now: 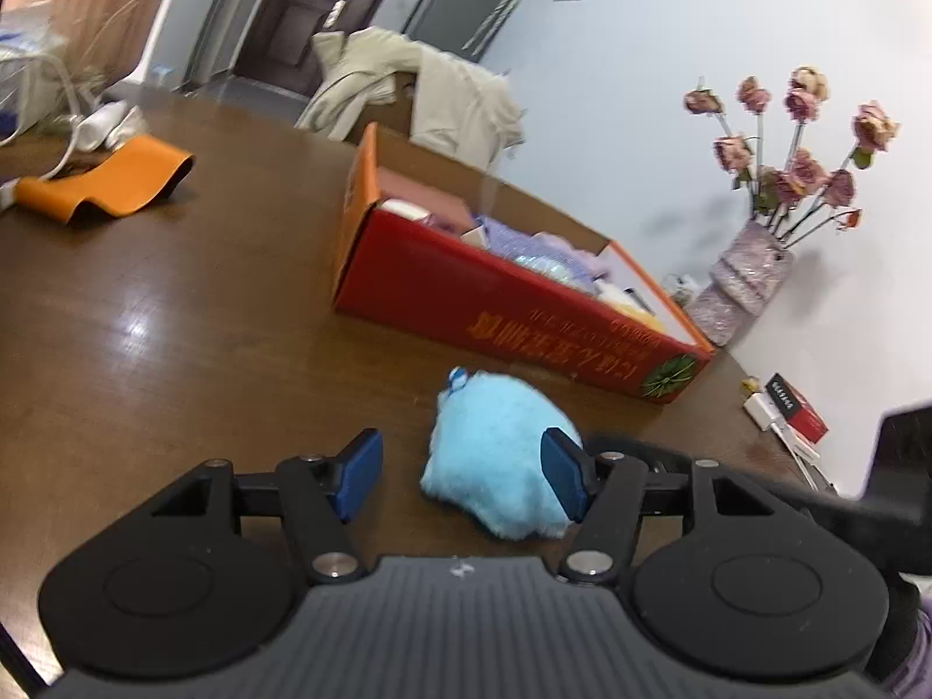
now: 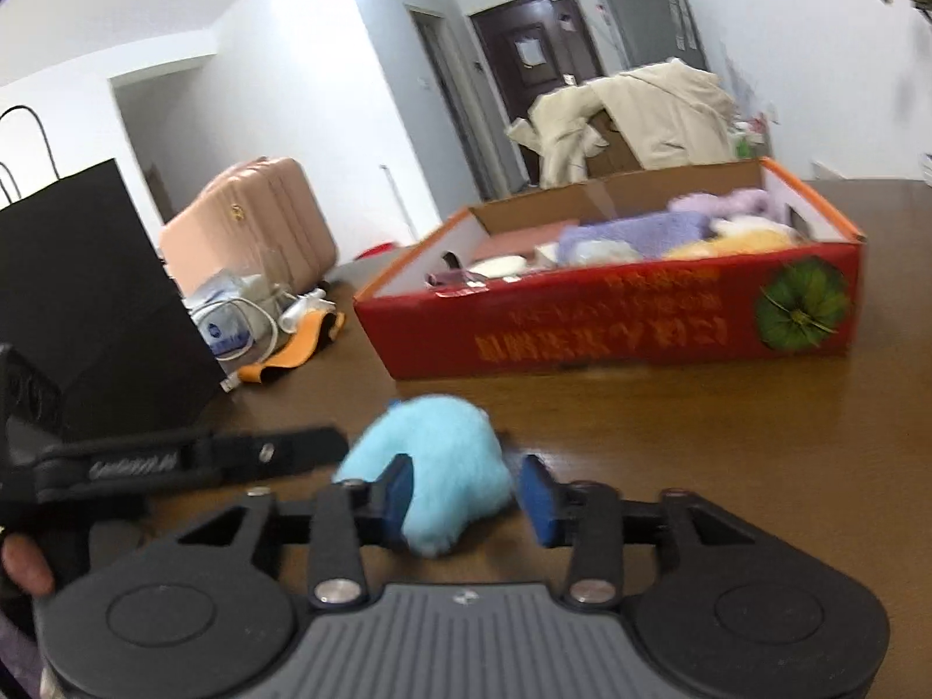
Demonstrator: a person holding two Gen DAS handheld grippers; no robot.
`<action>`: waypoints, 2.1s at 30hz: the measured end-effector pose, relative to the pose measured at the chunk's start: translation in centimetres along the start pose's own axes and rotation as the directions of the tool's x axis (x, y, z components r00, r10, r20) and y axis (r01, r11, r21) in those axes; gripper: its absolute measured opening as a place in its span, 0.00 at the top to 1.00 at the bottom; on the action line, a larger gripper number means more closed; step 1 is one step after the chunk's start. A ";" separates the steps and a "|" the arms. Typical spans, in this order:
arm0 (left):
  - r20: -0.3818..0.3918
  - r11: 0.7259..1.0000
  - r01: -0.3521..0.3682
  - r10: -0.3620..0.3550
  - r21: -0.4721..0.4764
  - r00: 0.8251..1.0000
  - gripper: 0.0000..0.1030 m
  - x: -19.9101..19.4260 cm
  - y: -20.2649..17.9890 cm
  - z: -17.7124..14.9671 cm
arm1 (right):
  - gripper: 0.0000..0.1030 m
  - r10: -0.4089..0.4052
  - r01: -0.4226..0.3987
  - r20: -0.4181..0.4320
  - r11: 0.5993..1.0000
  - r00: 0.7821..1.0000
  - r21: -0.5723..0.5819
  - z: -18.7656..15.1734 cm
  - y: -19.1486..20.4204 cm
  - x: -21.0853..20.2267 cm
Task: Organize soft objects
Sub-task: 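Lower both grippers onto the blue fuzzy ball and close on it, then carry the blue fuzzy ball with both grippers into the box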
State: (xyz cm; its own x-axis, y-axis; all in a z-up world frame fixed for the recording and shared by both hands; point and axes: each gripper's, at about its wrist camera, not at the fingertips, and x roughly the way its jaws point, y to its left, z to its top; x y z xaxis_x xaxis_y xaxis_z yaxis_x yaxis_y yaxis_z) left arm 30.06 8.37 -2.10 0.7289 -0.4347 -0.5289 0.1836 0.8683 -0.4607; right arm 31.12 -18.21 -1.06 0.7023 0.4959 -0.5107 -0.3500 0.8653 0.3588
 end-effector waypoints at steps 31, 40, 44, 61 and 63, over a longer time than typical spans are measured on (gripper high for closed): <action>-0.019 0.995 0.096 -0.096 0.012 0.995 0.73 -1.7 -5.8 -3.4 | 0.71 0.037 -0.045 0.046 0.980 0.998 0.194 -2.8 -1.4 -5.2; 0.042 0.984 0.131 -0.137 0.121 0.990 0.73 0.6 -10.9 3.2 | 0.71 0.027 -0.052 0.164 0.987 0.986 0.151 1.8 -3.8 -8.3; 0.052 0.985 0.116 -0.124 0.126 0.991 0.73 4.9 -12.0 8.5 | 0.71 0.016 -0.042 0.191 0.990 0.981 0.132 7.2 -5.6 -6.5; -0.159 0.968 -0.126 0.163 0.218 0.974 0.82 23.0 -7.7 14.2 | 0.83 -0.084 0.094 -0.082 0.988 0.993 0.125 17.5 -13.1 15.0; -0.146 0.969 -0.139 0.170 0.204 0.974 0.82 22.6 -7.0 13.8 | 0.83 -0.078 0.088 -0.112 0.992 0.991 0.088 17.3 -12.7 15.5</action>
State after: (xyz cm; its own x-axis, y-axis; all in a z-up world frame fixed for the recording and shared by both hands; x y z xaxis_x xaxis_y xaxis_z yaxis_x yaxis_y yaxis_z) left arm 54.35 -4.27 -1.00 0.6451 -0.3107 -0.6981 0.2113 0.9505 -0.2277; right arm 57.14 -22.80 -0.05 0.6534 0.4318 -0.6218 -0.2310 0.8959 0.3794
